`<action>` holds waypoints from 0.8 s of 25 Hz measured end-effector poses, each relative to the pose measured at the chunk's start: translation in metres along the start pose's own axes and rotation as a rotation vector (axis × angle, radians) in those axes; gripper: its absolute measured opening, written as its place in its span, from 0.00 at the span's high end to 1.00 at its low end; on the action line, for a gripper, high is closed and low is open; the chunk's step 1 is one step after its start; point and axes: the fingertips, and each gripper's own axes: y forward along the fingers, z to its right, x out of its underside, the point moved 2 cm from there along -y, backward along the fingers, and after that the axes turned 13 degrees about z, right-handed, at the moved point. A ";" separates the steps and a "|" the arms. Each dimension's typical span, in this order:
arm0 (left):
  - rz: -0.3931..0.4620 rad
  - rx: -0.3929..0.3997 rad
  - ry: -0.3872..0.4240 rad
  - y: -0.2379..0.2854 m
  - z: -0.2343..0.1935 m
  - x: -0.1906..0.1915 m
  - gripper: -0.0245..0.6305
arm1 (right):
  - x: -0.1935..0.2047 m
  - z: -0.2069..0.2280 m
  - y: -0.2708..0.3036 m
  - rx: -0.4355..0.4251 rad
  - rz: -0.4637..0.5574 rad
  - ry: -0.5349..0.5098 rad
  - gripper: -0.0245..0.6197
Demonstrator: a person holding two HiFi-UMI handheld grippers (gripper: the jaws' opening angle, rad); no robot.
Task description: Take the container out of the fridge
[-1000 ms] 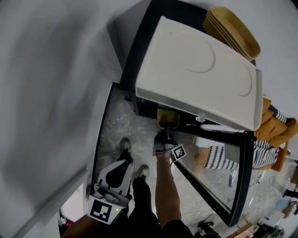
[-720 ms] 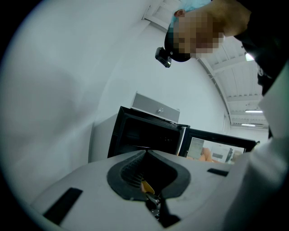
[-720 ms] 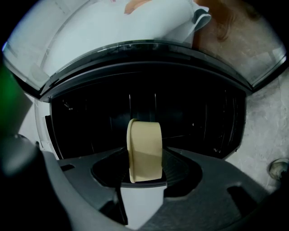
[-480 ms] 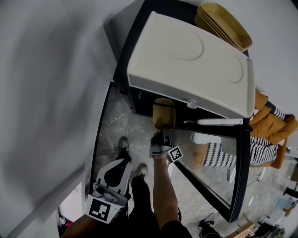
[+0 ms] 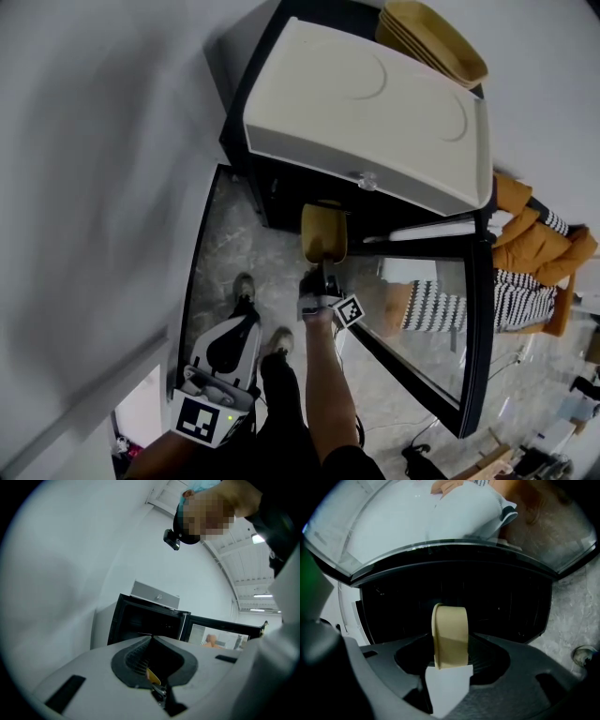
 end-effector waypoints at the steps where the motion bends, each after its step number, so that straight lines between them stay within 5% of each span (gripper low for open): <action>1: -0.005 -0.001 -0.001 -0.001 0.002 0.000 0.95 | 0.000 -0.001 -0.003 0.000 0.001 0.004 0.65; 20: 0.023 -0.031 -0.007 -0.037 0.067 -0.042 0.95 | 0.001 -0.058 -0.086 0.041 -0.008 0.030 0.65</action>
